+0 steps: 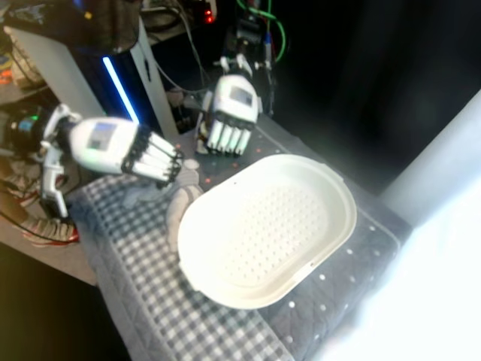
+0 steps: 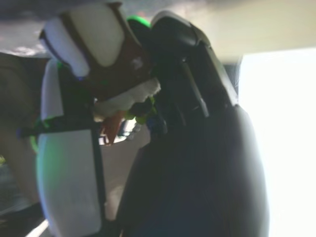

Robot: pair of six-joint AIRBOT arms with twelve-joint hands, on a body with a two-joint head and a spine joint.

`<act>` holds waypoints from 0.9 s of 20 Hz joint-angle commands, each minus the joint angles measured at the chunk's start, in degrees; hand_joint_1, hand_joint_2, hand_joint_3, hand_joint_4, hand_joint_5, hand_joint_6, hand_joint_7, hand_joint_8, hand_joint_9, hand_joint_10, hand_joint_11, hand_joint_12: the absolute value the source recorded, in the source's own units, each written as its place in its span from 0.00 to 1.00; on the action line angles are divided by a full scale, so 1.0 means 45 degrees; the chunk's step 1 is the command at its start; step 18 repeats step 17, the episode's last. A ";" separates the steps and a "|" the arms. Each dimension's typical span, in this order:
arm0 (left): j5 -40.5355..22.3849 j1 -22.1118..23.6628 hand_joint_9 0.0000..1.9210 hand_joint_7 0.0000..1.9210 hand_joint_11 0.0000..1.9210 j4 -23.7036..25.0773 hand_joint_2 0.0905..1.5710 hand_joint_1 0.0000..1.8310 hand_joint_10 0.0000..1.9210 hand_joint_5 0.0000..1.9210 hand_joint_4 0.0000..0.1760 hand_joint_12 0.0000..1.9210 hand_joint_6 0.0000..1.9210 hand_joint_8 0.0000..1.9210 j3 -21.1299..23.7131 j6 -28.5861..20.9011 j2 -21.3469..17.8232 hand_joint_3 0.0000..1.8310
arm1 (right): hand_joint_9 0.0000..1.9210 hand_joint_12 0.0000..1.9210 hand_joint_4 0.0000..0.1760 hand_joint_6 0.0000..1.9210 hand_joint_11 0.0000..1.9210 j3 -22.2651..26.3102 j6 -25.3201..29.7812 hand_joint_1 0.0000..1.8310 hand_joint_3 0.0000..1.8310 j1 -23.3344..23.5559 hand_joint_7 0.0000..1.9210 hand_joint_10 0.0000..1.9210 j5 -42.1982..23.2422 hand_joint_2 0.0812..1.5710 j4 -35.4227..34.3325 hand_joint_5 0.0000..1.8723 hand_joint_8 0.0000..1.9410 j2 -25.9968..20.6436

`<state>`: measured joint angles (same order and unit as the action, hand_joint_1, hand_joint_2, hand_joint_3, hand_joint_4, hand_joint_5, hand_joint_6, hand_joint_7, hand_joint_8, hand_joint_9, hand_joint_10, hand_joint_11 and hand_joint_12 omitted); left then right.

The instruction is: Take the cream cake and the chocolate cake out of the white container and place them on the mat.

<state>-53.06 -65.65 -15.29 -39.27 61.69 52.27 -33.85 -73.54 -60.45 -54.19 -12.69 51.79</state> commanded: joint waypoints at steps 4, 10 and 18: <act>-0.1927 -0.0291 0.08 0.13 0.00 -0.0021 0.62 0.33 0.21 0.15 0.22 0.69 0.02 0.01 0.0069 -0.0191 -0.0067 0.00 | 0.07 0.50 0.00 0.00 0.00 -0.0030 0.0052 0.52 0.00 0.0096 0.16 0.18 -0.1519 0.59 0.0328 0.14 0.02 0.0044; -0.3998 -0.0991 0.30 0.33 0.07 -0.0229 0.66 0.32 0.07 0.28 0.00 0.64 0.02 0.02 0.0009 -0.1487 -0.0717 0.00 | 0.17 0.73 0.00 0.02 0.00 -0.0018 0.0066 0.40 0.01 0.0093 0.23 0.15 -0.2167 0.68 0.0285 0.22 0.02 -0.0400; -0.7770 -0.0955 0.47 0.49 0.28 -0.0352 0.76 0.32 0.10 0.44 0.00 0.50 0.02 0.03 -0.0173 -0.2100 -0.1732 0.00 | 0.30 0.79 0.00 0.50 0.23 -0.0323 0.0178 0.38 0.00 0.0098 0.30 0.60 -0.5104 0.77 0.0472 0.26 0.53 -0.0553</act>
